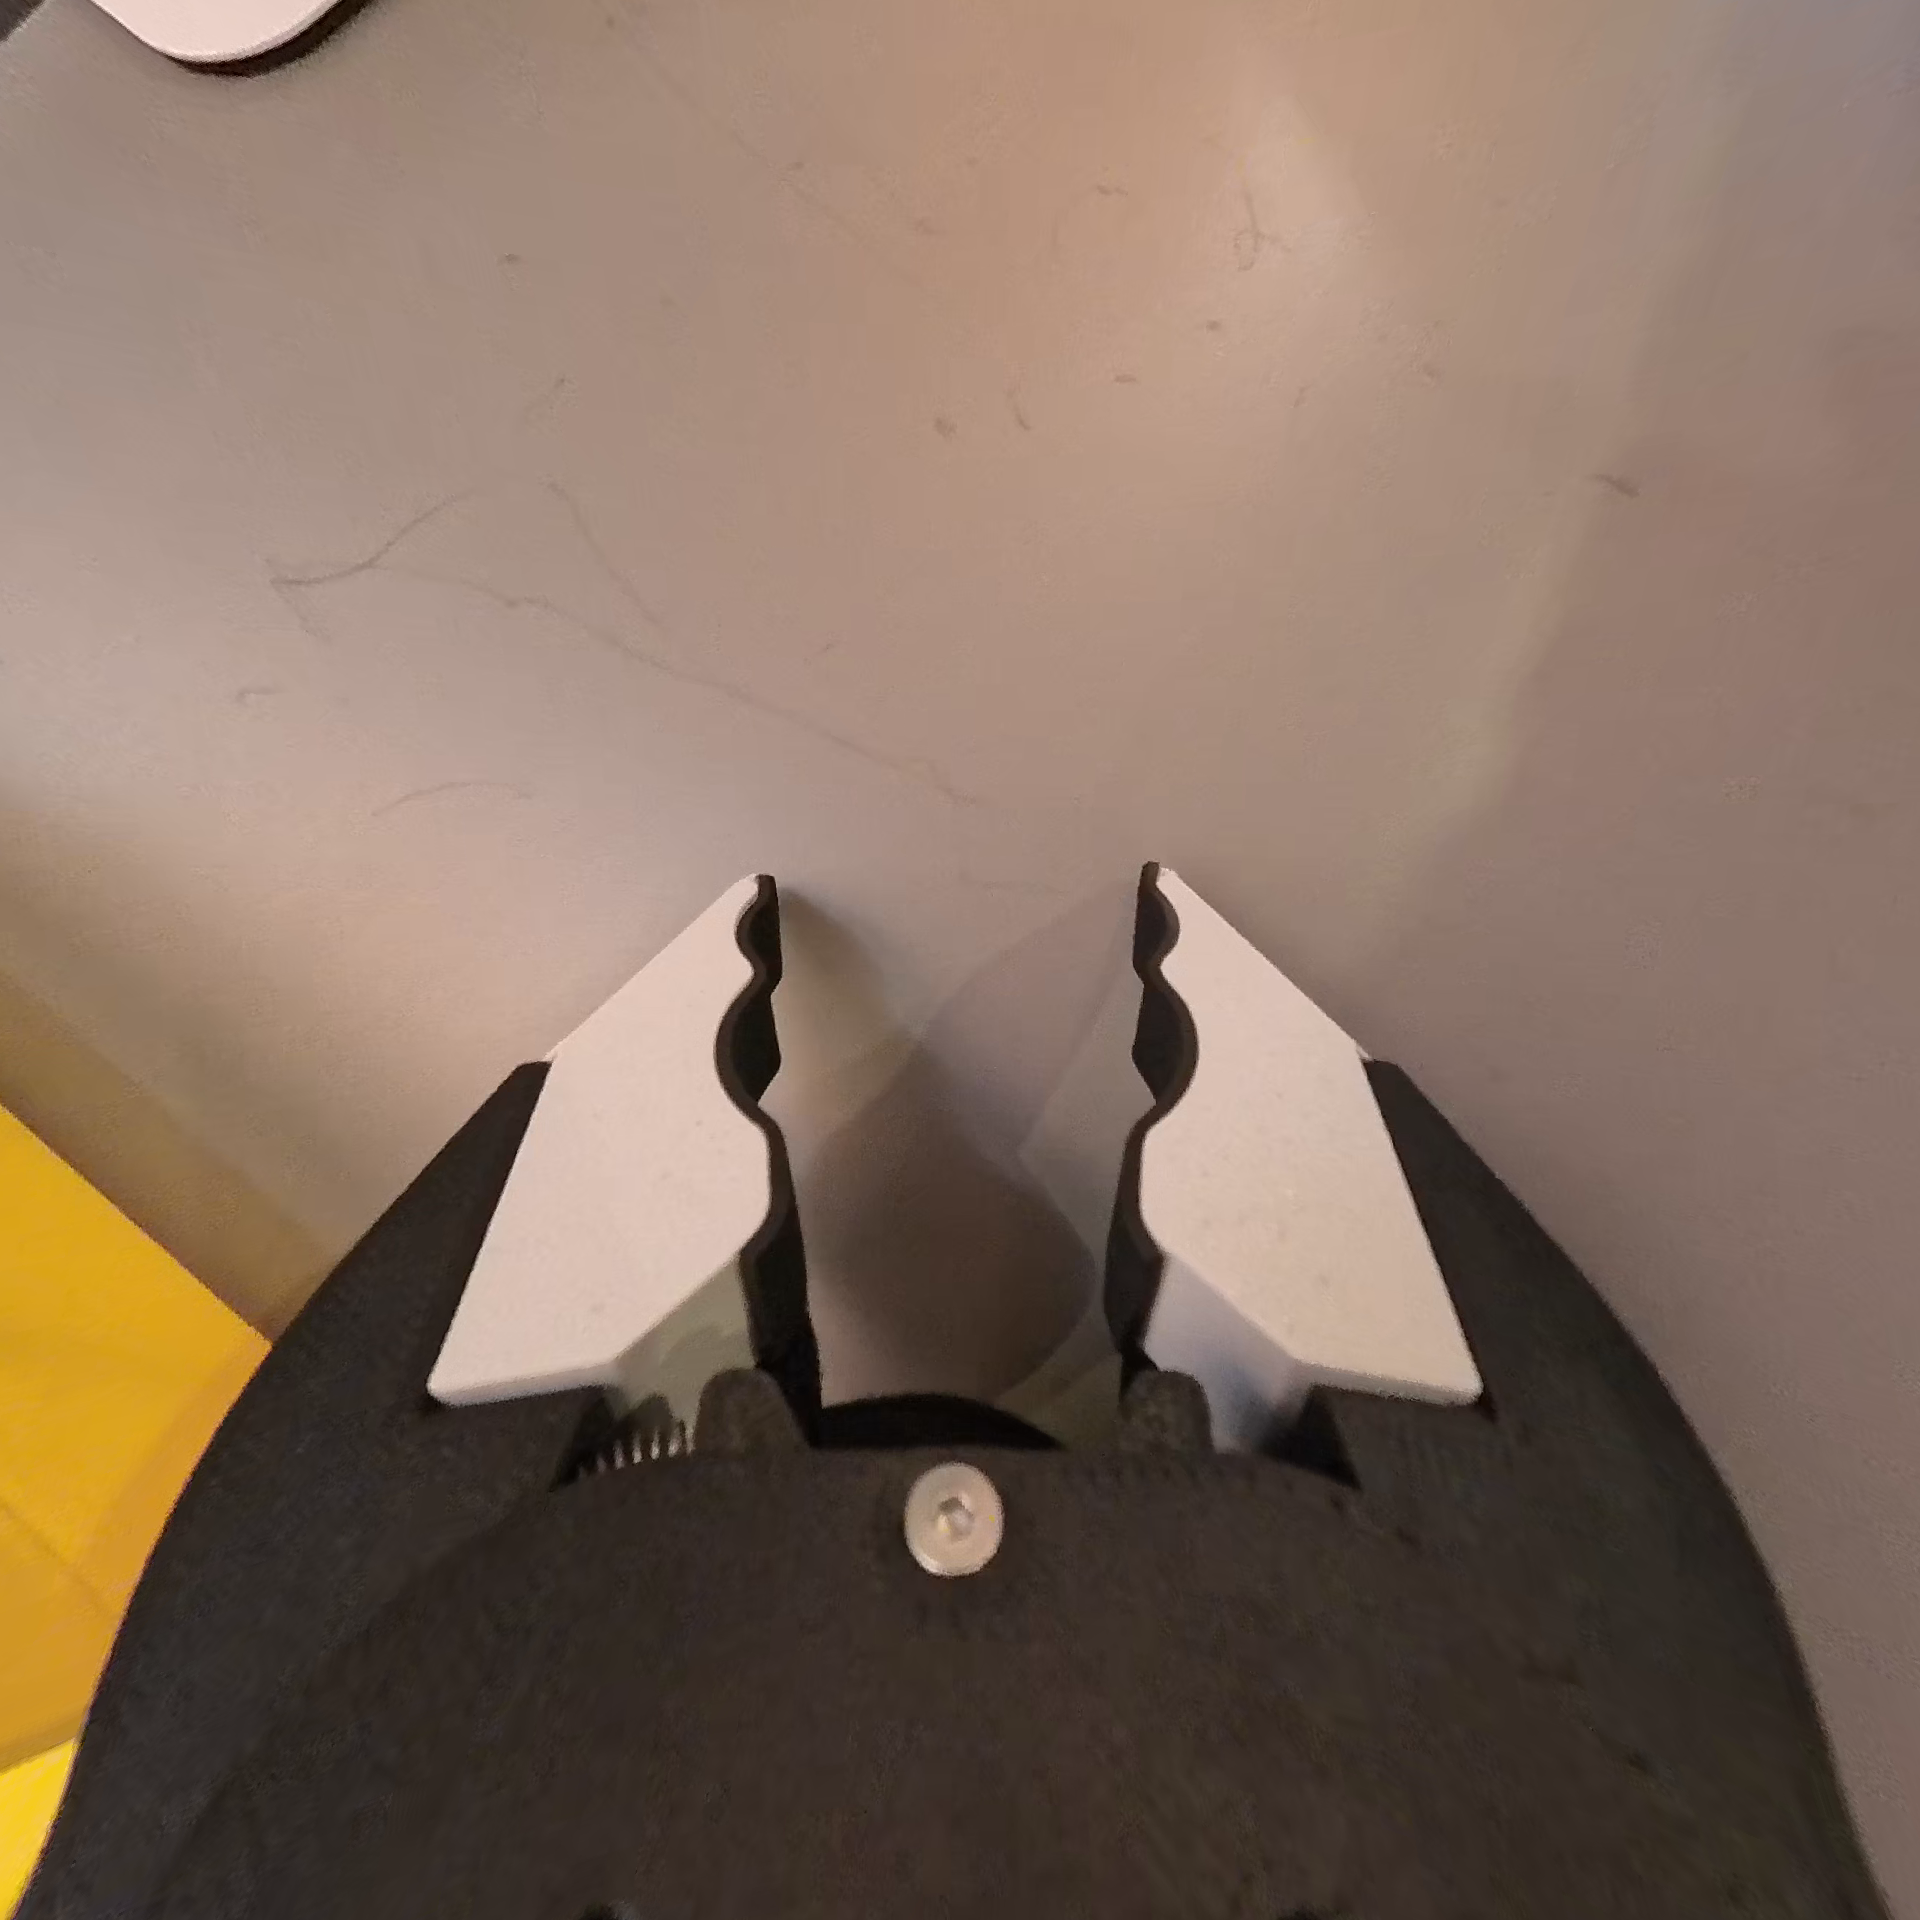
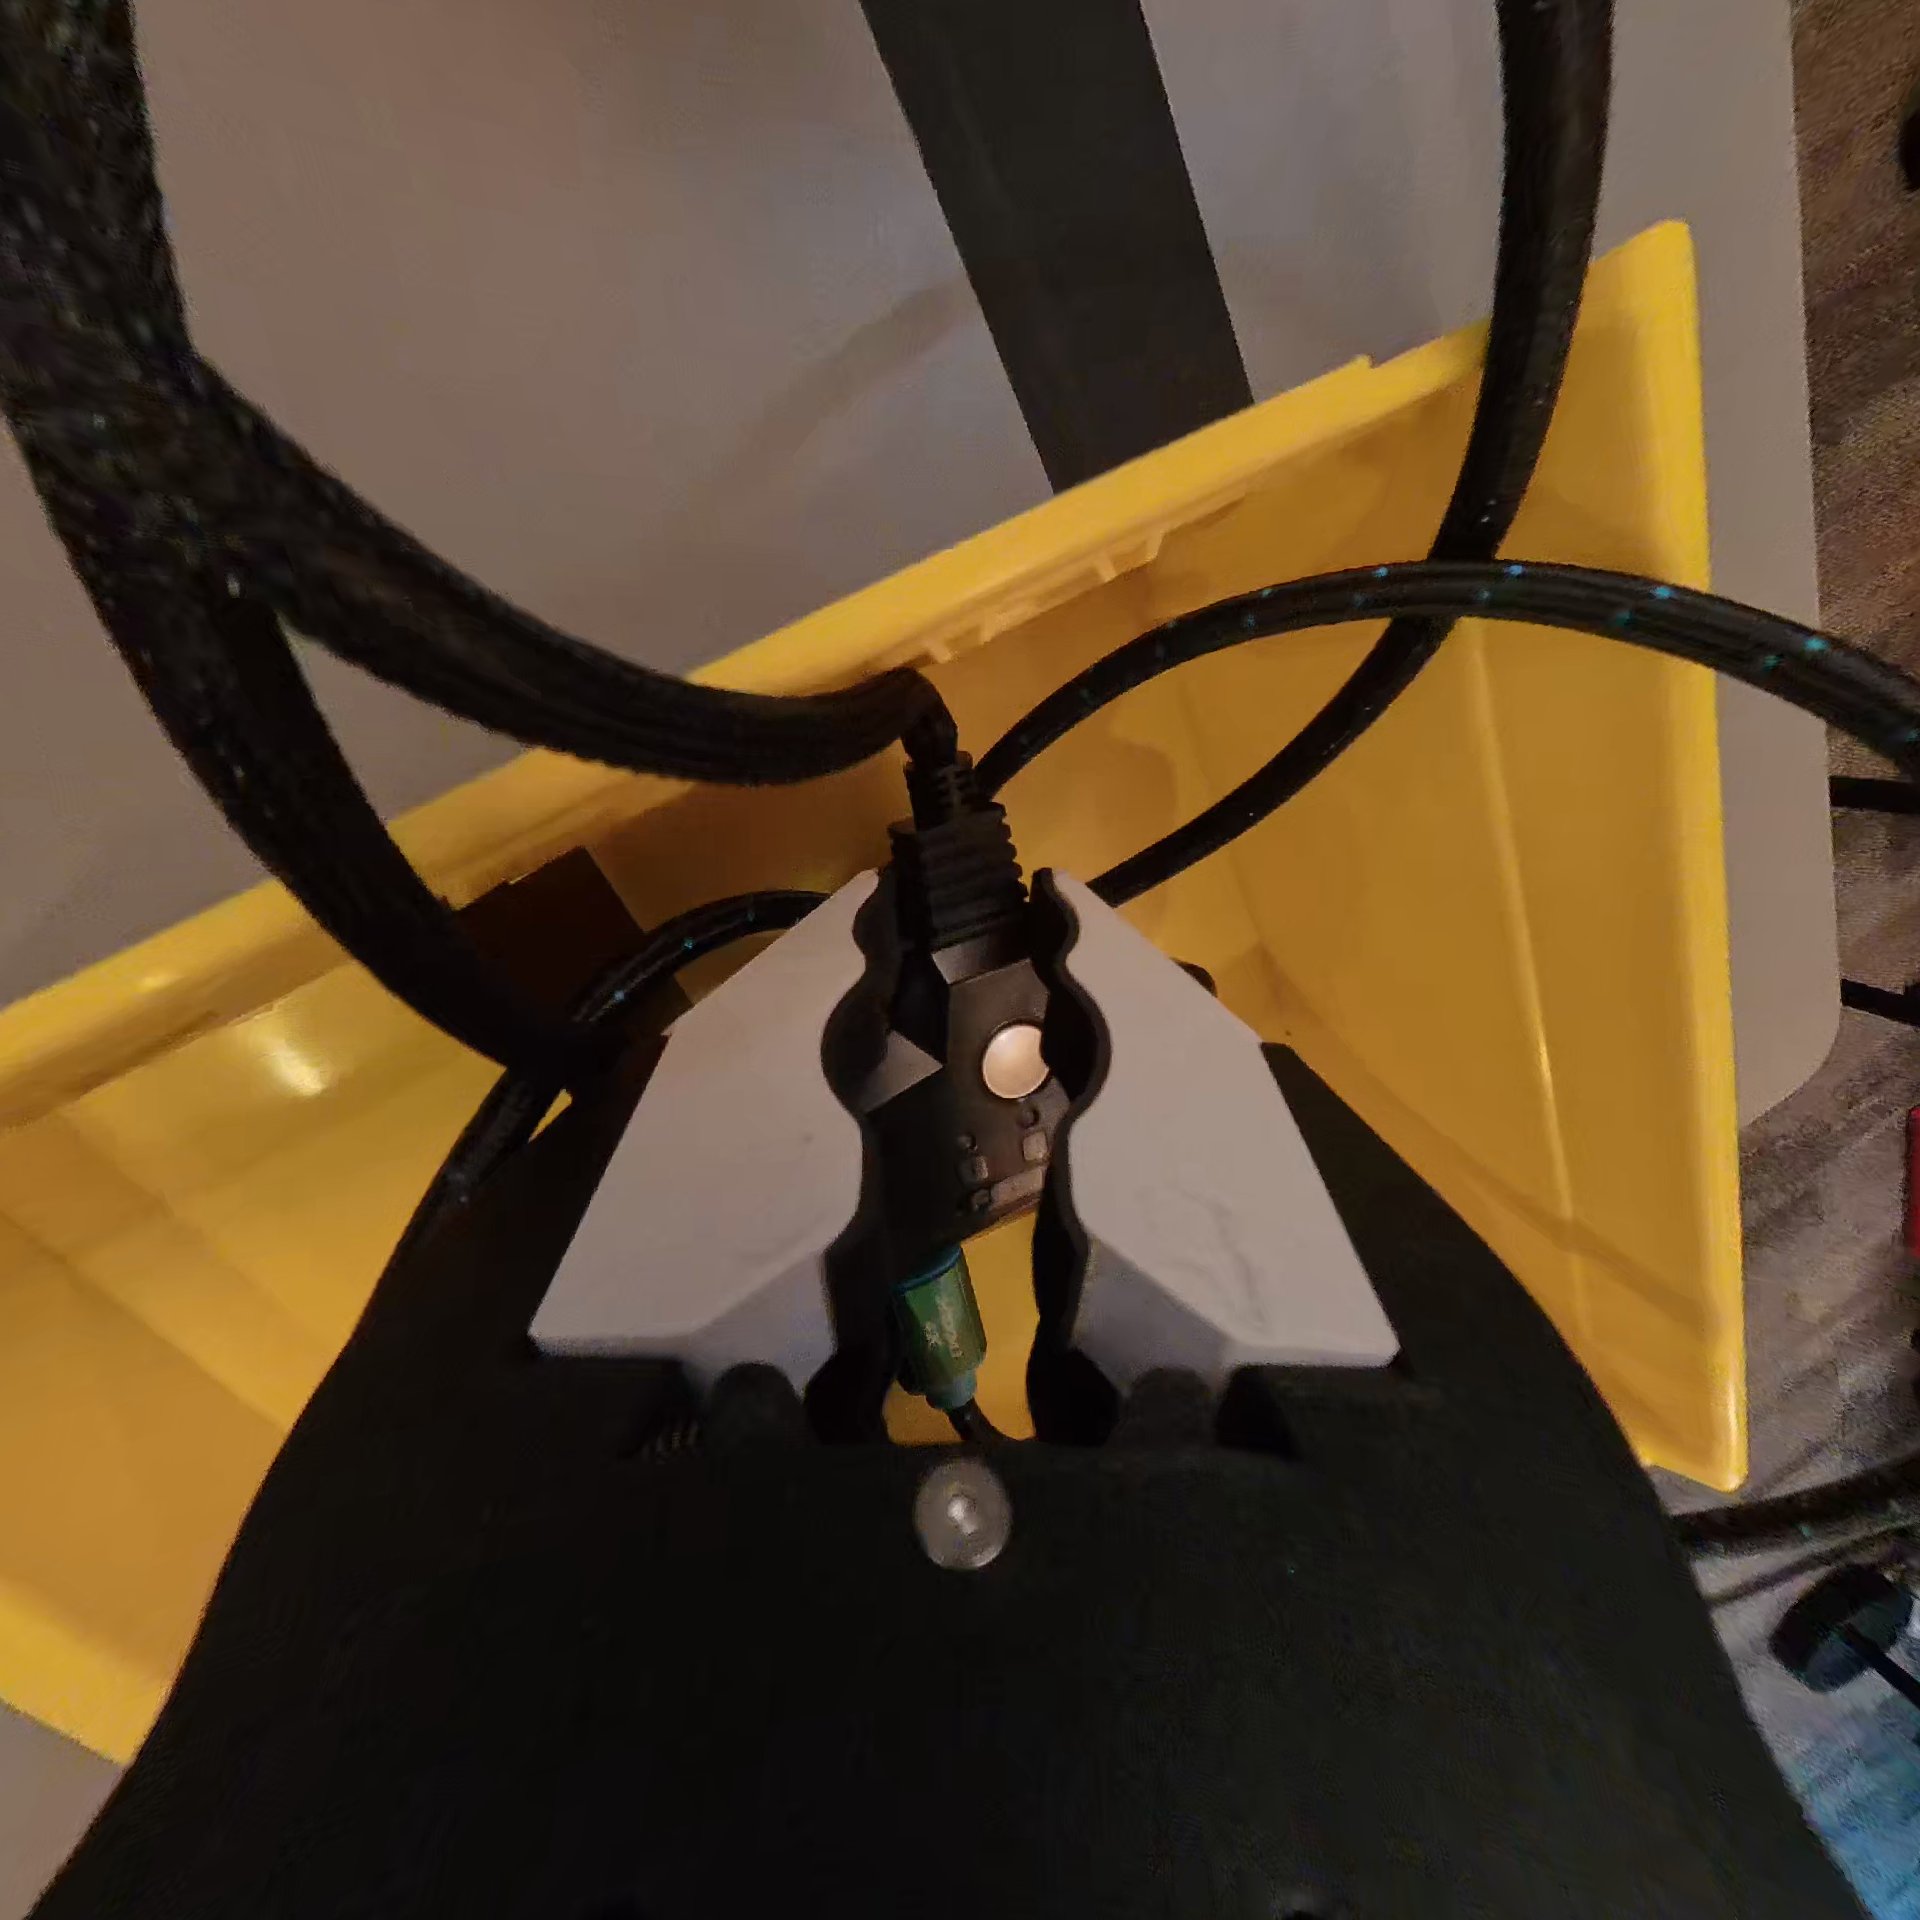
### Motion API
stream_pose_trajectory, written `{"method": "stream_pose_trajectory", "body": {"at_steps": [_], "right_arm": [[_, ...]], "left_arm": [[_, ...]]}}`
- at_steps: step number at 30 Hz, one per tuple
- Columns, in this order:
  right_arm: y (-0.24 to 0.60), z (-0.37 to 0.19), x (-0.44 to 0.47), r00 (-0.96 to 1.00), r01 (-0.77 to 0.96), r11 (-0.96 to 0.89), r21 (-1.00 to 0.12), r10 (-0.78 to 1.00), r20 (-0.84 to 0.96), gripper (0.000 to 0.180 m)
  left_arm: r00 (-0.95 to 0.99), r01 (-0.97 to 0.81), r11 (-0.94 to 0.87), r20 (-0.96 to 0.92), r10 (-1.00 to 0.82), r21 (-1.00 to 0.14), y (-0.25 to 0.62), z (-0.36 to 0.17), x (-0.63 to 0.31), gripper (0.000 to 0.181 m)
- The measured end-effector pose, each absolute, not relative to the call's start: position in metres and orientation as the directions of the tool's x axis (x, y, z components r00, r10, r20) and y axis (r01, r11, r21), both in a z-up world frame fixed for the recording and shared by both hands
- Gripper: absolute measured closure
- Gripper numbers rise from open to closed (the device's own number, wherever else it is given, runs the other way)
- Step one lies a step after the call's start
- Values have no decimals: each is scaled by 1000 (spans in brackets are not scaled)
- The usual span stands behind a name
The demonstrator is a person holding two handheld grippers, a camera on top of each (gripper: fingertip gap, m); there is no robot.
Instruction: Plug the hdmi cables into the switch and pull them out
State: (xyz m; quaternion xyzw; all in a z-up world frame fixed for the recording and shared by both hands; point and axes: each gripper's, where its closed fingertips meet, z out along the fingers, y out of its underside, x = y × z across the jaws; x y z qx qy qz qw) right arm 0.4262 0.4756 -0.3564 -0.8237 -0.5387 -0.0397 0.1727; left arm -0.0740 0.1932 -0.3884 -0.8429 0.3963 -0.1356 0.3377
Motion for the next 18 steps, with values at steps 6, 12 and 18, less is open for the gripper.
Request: {"method": "stream_pose_trajectory", "body": {"at_steps": [6,12,18], "right_arm": [[477,-332,424,434,884,-337,-323,848,305,152],[470,-299,422,371,916,-277,-290,860,351,140],[435,-267,432,372,925,-286,-252,822,432,144]], "left_arm": [[652,-570,-466,-27,-758,-677,192,-389,-75,112],[654,-563,-470,-19,-757,-680,194,-389,-73,112],[652,-565,-468,-20,-758,-679,193,-389,-74,112]]}}
